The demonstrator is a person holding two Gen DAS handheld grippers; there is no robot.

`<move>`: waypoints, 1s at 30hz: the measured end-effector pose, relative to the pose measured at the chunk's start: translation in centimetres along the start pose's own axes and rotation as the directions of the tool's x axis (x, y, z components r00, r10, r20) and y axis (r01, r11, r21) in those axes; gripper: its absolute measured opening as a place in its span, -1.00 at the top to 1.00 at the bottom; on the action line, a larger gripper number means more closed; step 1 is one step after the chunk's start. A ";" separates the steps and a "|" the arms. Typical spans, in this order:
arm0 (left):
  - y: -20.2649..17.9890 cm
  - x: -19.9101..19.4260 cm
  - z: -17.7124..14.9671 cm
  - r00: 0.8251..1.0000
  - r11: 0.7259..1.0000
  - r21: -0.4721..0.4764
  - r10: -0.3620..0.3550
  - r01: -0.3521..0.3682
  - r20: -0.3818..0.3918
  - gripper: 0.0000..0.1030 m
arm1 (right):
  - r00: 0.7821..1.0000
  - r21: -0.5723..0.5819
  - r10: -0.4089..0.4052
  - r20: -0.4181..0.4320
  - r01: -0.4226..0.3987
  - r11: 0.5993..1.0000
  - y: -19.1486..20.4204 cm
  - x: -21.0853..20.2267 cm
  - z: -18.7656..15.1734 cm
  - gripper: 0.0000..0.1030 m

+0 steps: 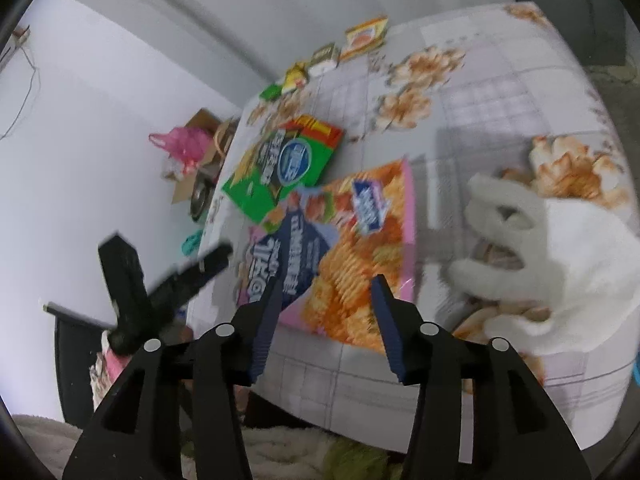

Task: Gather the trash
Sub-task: 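Grasp the green chip bag with the left gripper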

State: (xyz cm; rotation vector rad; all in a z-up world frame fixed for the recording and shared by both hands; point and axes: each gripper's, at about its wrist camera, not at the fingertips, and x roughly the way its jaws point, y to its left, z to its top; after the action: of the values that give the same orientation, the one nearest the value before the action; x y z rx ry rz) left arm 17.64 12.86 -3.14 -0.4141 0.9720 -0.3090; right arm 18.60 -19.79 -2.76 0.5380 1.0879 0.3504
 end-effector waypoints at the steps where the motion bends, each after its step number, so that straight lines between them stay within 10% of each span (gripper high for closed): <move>1: 0.5 0.1 0.6 1.000 0.999 -0.033 -0.001 0.002 0.006 -0.50 | 1.000 -0.005 0.003 -0.011 -0.003 1.000 0.3 0.3 -0.3 0.01; 9: 4.0 2.5 3.9 0.991 0.949 -0.289 -0.133 0.125 -0.009 -0.50 | 0.994 0.000 0.045 -0.099 -0.045 0.999 1.4 2.1 -2.5 -0.04; 20: 7.2 5.8 5.1 0.956 0.774 -0.579 -0.290 0.256 0.036 -0.02 | 0.992 0.051 0.077 -0.100 -0.072 0.996 0.6 1.6 -3.0 -0.05; 30: 8.0 5.9 4.2 0.956 0.771 -0.583 -0.290 0.258 0.040 0.60 | 0.969 0.157 0.143 -0.199 -0.112 0.981 -0.2 4.2 -4.7 -0.05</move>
State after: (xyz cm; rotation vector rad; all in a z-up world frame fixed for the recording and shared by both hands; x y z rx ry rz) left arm 24.84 18.16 -9.09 -1.1304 1.0501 -0.2797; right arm 16.19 -16.67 -7.61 0.7148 1.2926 0.4511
